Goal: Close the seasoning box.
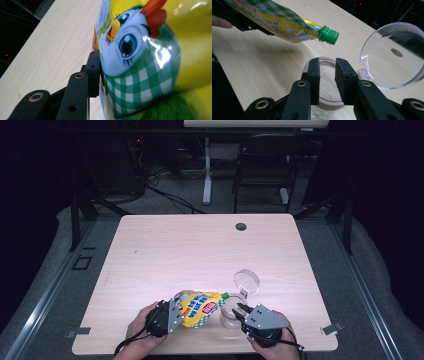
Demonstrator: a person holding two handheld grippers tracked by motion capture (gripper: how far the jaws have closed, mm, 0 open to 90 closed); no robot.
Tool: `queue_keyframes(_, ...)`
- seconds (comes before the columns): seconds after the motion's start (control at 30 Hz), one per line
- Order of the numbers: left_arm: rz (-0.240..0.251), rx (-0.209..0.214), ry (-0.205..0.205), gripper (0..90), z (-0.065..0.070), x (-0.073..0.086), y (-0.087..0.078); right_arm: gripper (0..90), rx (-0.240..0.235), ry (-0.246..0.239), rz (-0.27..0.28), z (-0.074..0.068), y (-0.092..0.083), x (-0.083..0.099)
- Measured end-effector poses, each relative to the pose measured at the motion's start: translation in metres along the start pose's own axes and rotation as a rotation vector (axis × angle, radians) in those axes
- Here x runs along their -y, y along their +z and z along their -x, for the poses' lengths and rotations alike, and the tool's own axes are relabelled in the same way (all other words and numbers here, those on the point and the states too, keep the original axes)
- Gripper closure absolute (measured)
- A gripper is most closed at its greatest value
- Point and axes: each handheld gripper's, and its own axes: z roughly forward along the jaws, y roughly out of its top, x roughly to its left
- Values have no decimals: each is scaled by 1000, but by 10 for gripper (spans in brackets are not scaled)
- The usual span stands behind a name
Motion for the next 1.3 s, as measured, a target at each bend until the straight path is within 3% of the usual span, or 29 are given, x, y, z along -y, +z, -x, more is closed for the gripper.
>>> queue_keyframes(0.2, -9, -10, 54, 662, 6, -2, 3, 728, 0, -14, -7, -1, 4, 1)
queue_keyframes(0.63, -11, -19, 69, 662, 7, -2, 4, 734, -20, -46, -6, -9, 8, -1)
queue_keyframes(0.83, -16, -28, 87, 662, 9, -3, 6, 759, -15, -81, -8, -15, 9, -4)
queue_keyframes(1.1, -23, -34, 106, 662, 11, -4, 8, 813, 38, -184, -34, -23, 12, -6)
queue_keyframes(1.3, -39, -31, 109, 663, 10, -4, 9, 829, 40, -197, -48, -25, 14, -6)
